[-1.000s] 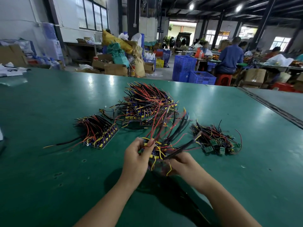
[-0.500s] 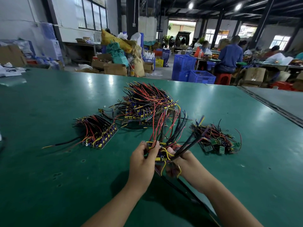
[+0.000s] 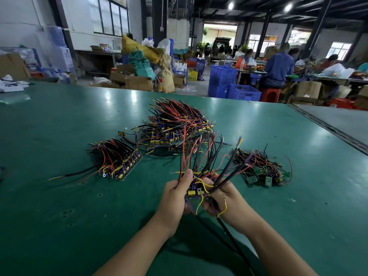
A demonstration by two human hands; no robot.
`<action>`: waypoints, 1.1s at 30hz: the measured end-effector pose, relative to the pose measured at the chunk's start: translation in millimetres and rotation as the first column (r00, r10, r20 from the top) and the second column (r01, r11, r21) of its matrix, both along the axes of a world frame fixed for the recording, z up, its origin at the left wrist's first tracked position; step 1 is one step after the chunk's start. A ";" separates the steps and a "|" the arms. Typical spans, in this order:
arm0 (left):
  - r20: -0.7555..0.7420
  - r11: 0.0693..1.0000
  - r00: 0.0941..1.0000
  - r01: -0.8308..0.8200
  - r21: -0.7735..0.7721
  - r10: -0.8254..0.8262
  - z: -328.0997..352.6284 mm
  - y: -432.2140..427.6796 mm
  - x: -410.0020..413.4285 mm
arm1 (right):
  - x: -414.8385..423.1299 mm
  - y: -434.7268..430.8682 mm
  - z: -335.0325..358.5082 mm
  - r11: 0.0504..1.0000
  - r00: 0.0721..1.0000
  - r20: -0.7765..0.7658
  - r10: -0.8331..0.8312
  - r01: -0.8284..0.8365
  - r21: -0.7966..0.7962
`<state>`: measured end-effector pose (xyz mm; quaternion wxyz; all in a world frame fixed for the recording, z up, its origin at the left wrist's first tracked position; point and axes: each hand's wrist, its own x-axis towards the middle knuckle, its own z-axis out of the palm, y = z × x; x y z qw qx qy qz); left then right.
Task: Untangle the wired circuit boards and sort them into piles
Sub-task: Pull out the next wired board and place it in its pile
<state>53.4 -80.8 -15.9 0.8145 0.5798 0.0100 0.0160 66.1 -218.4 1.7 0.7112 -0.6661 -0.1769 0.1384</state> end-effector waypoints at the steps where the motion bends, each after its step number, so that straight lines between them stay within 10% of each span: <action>1: -0.014 1.000 1.000 -0.006 -0.015 0.006 1.2 -0.8 -0.2 | -0.5 0.7 -0.1 1.000 0.999 -0.035 -0.006 0.007 0.029; 33: -0.020 0.985 0.994 0.104 -0.138 -0.108 5.3 3.6 -7.0 | -11.4 11.1 1.2 0.976 0.987 -0.149 -0.054 0.084 0.202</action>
